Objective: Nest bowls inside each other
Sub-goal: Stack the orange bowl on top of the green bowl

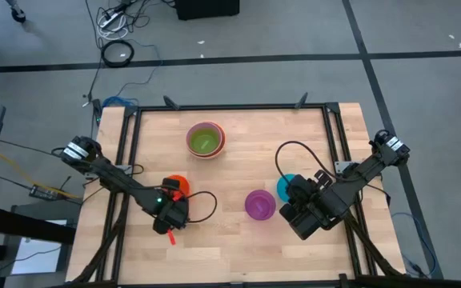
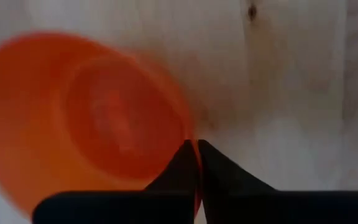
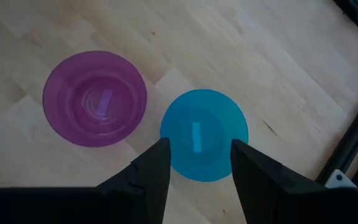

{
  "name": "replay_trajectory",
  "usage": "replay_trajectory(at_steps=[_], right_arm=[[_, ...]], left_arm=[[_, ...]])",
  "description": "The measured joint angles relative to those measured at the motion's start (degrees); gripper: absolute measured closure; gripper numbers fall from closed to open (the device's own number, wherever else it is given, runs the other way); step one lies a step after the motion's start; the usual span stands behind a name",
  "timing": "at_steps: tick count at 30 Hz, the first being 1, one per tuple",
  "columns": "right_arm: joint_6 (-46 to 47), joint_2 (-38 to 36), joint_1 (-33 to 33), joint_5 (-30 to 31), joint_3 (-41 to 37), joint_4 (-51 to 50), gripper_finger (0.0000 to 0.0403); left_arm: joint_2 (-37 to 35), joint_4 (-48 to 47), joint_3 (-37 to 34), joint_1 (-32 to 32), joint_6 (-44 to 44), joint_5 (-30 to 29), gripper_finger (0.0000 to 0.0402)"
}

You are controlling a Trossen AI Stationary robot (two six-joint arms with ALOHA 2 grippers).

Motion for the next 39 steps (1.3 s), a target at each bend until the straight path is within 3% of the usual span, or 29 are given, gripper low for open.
replay_trajectory(at_steps=[4,8,12,15,19,24,28,32,39], right_arm=[[-0.08,0.0,-0.43,0.91,0.0,0.01,0.0249],[-0.69,0.03,-3.13,-2.58,-2.15,3.11,0.0249],[-4.27,0.07,-5.7,-5.59,-6.34,9.45,0.0249],[-5.39,0.11,-6.56,-6.03,-8.16,12.19,0.0249],[-5.65,0.11,-6.71,-6.02,-8.76,12.8,0.0249],[-5.86,0.11,-6.71,-5.63,-8.74,12.82,0.0249],[-6.11,0.09,-6.77,-5.38,-8.74,12.87,0.0249],[-6.09,0.09,-6.77,-5.36,-8.74,12.9,0.0249],[-6.09,0.09,-7.03,-5.36,-8.72,13.18,0.0249]], left_arm=[[-2.35,-1.94,2.41,0.0,-0.11,-2.53,0.0395],[-6.83,-5.29,9.52,0.91,4.16,-12.87,0.0397],[-11.7,-4.74,15.35,5.31,13.22,-20.87,0.0398],[-14.82,-4.06,17.4,11.89,20.16,-22.29,0.0399],[-17.38,-2.65,17.51,23.94,27.71,-15.61,0.0399],[-16.53,2.88,15.79,38.43,35.99,-0.29,0.0399],[-14.17,9.54,13.14,45.51,38.74,10.63,0.0399],[-10.76,11.72,12.0,48.55,38.76,12.76,0.0384],[-7.46,11.7,12.0,48.76,36.91,12.94,0.0304]])
